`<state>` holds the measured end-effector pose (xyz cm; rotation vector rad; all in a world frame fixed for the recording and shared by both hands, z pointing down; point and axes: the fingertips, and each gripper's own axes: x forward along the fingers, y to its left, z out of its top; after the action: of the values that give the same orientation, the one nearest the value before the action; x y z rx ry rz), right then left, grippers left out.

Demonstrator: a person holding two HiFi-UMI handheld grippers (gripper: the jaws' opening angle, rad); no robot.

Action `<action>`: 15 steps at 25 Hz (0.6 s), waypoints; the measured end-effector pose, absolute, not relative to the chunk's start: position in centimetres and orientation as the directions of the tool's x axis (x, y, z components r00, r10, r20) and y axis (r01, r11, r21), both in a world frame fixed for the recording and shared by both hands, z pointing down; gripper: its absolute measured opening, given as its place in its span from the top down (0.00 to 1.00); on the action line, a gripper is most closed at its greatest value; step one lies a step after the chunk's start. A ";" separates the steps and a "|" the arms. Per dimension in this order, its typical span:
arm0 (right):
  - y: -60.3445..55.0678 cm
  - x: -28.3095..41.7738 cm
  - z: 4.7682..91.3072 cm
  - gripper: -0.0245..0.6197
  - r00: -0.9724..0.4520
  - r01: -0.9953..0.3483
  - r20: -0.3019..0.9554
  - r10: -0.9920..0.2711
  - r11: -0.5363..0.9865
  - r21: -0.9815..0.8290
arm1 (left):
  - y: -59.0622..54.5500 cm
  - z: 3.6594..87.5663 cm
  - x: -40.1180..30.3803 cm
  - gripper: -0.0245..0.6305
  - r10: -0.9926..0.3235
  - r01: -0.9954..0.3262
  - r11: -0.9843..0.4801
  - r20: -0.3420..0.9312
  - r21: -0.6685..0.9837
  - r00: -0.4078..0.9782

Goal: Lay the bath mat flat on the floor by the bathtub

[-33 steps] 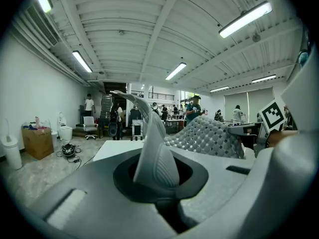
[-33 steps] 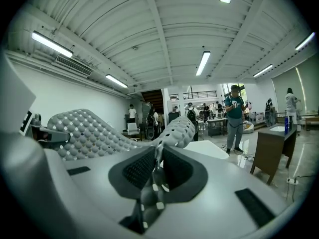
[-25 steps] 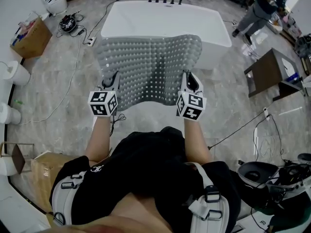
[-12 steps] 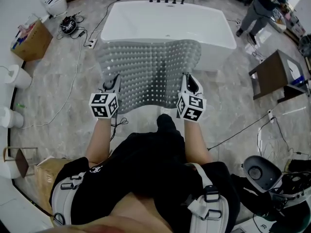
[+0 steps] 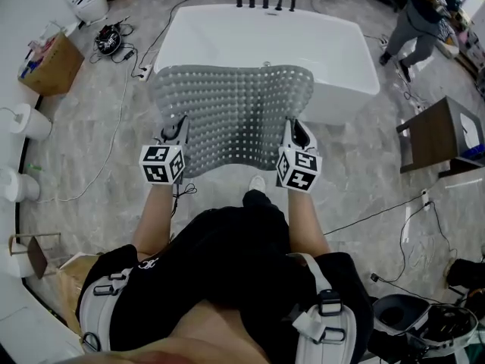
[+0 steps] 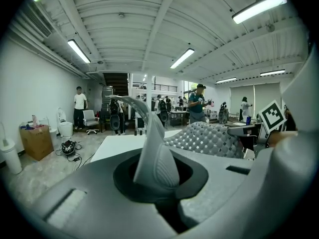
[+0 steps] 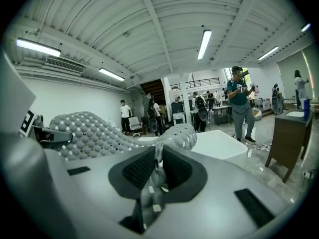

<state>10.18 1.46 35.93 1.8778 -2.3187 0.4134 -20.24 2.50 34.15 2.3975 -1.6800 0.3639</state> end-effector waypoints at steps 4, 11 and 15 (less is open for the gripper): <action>-3.3 11.8 36.3 0.88 -0.240 -0.968 0.289 -0.927 0.209 -0.136 | -2.2 34.3 -18.2 0.92 -0.886 -0.942 -0.337 0.334 0.011 0.321; -10.8 14.9 37.8 0.88 -0.255 -0.964 0.335 -0.907 0.211 -0.164 | -9.9 35.0 -15.3 0.92 -0.872 -0.942 -0.336 0.377 0.004 0.313; -13.8 16.8 38.8 0.89 -0.272 -0.961 0.356 -0.894 0.230 -0.156 | -12.9 36.1 -13.8 0.92 -0.864 -0.945 -0.326 0.399 0.024 0.308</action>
<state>16.77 -13.80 38.84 1.7653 -2.3064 0.5141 -13.76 -12.86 36.14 2.3226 -1.6475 0.4638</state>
